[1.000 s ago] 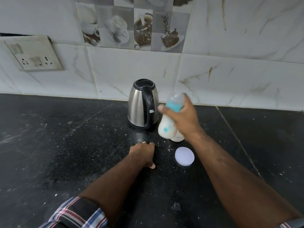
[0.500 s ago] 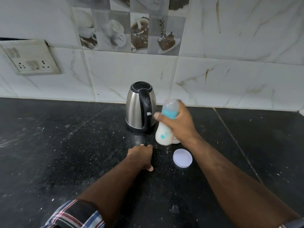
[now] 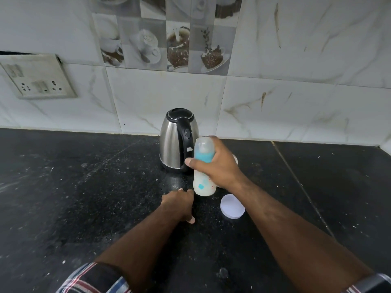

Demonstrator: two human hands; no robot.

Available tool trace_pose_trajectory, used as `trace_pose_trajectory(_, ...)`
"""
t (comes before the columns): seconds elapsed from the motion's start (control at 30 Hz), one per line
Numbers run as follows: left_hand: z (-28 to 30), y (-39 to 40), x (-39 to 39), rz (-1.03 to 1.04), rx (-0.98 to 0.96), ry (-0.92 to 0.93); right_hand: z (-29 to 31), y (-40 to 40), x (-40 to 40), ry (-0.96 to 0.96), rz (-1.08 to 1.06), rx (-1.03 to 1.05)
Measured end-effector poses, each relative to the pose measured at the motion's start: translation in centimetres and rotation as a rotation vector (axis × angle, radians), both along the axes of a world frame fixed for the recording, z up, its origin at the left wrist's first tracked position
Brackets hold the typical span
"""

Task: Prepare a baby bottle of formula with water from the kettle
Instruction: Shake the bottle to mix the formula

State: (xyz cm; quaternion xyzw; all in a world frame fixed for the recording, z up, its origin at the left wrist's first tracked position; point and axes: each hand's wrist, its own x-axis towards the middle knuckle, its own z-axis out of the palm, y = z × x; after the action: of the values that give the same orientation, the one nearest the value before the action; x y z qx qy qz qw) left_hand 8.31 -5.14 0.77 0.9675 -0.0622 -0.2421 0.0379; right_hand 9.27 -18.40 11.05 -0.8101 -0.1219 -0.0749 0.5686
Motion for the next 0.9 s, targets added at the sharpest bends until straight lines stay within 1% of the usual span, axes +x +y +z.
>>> trace_pose_trajectory(0.03,-0.1,0.0,0.1,0.000,-0.004,-0.001,0.2,0.0,0.2,-0.029,-0.019,0.014)
trace_pose_trajectory(0.1,-0.2,0.1,0.2,-0.001,-0.009,-0.002,1.6,-0.2,0.8,-0.048,-0.129,0.277)
trace_pose_trajectory(0.13,-0.2,0.1,0.2,0.000,-0.008,0.004,1.7,-0.4,1.0,-0.054,-0.152,0.331)
trace_pose_trajectory(0.17,-0.2,0.1,0.2,0.000,-0.002,0.008,1.9,-0.2,0.8,-0.048,-0.137,0.332)
trace_pose_trajectory(0.2,-0.1,0.1,0.2,0.000,0.006,0.009,1.3,0.0,0.6,-0.024,-0.088,0.225)
trace_pose_trajectory(0.23,-0.1,0.0,0.2,0.003,0.010,0.013,0.4,0.1,0.4,-0.006,-0.019,0.070)
trace_pose_trajectory(0.27,-0.1,0.0,0.2,0.006,0.007,0.016,-0.1,0.3,0.0,0.011,0.002,-0.010)
trace_pose_trajectory(0.3,-0.1,0.0,0.2,0.006,-0.002,0.013,-0.1,0.3,0.1,-0.004,-0.005,-0.019)
trace_pose_trajectory(0.37,-0.3,0.1,0.3,0.002,-0.016,0.005,0.7,0.0,0.7,-0.025,-0.094,0.183)
trace_pose_trajectory(0.4,-0.3,0.1,0.3,0.002,-0.017,0.006,0.7,-0.1,0.9,-0.040,-0.116,0.234)
trace_pose_trajectory(0.43,-0.4,0.1,0.3,0.003,-0.013,0.006,0.7,0.0,0.8,-0.032,-0.109,0.235)
trace_pose_trajectory(0.5,-0.3,0.0,0.3,0.009,-0.002,0.014,0.1,0.5,0.0,0.016,-0.019,0.031)
trace_pose_trajectory(0.53,-0.3,0.0,0.3,0.012,-0.002,0.017,-0.1,0.5,-0.1,0.018,-0.009,0.013)
trace_pose_trajectory(0.57,-0.3,0.0,0.3,0.011,-0.007,0.013,0.1,0.4,0.1,-0.010,-0.026,0.043)
trace_pose_trajectory(0.63,-0.3,0.1,0.3,0.006,-0.022,0.008,1.3,-0.1,0.7,-0.044,-0.108,0.240)
trace_pose_trajectory(0.67,-0.3,0.1,0.3,0.006,-0.022,0.009,1.4,-0.3,0.9,-0.047,-0.112,0.300)
trace_pose_trajectory(0.7,-0.2,0.1,0.2,0.007,-0.017,0.006,1.4,-0.1,0.7,-0.052,-0.099,0.286)
trace_pose_trajectory(0.77,-0.1,0.2,0.0,0.013,-0.009,0.005,-0.3,0.3,0.2,0.006,-0.011,0.058)
trace_pose_trajectory(0.8,-0.1,0.1,0.0,0.015,-0.011,0.007,-0.7,0.5,0.0,0.013,-0.002,0.042)
trace_pose_trajectory(0.83,0.0,0.1,0.0,0.012,-0.014,0.005,-0.7,0.5,0.2,-0.014,-0.021,0.056)
trace_pose_trajectory(0.9,-0.2,0.1,0.1,0.007,-0.019,0.003,0.2,0.0,0.8,-0.043,-0.113,0.218)
